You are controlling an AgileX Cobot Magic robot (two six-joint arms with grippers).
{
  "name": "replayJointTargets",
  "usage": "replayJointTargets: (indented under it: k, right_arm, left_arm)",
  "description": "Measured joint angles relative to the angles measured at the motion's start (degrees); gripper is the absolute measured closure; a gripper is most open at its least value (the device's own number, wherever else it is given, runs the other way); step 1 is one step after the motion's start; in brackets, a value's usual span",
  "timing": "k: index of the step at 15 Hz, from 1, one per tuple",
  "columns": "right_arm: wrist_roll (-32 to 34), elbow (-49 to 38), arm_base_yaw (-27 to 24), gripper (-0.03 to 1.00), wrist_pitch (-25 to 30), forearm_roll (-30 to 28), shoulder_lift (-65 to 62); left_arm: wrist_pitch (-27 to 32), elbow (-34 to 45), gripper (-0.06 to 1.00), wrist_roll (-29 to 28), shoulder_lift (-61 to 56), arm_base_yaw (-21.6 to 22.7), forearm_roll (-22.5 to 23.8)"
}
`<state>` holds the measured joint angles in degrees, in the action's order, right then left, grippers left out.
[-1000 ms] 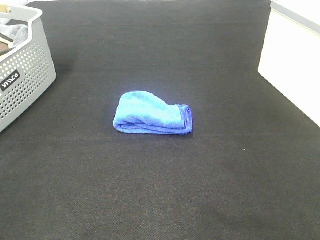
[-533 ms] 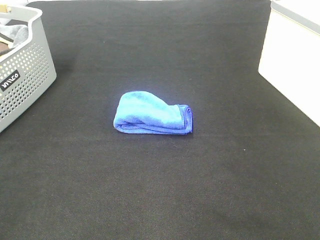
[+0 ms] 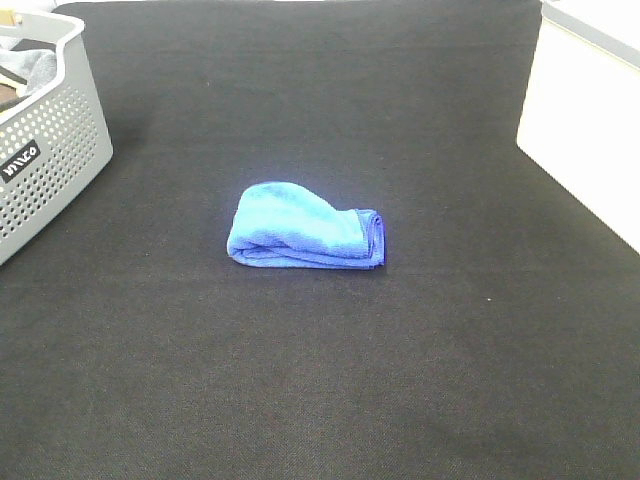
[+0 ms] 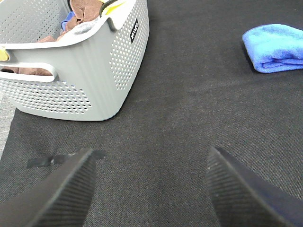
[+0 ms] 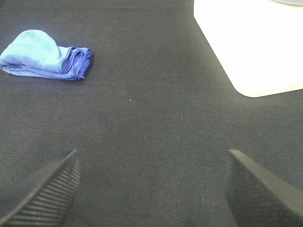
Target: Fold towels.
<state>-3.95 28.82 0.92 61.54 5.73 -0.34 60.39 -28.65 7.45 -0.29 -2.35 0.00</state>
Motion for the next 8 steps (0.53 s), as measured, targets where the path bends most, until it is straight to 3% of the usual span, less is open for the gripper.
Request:
replayJointTargets:
  k: [8]
  right_arm:
    - [0.0, 0.0, 0.0, 0.19, 0.0, 0.0, 0.0]
  left_arm:
    - [0.0, 0.0, 0.3, 0.0, 0.0, 0.0, 0.0]
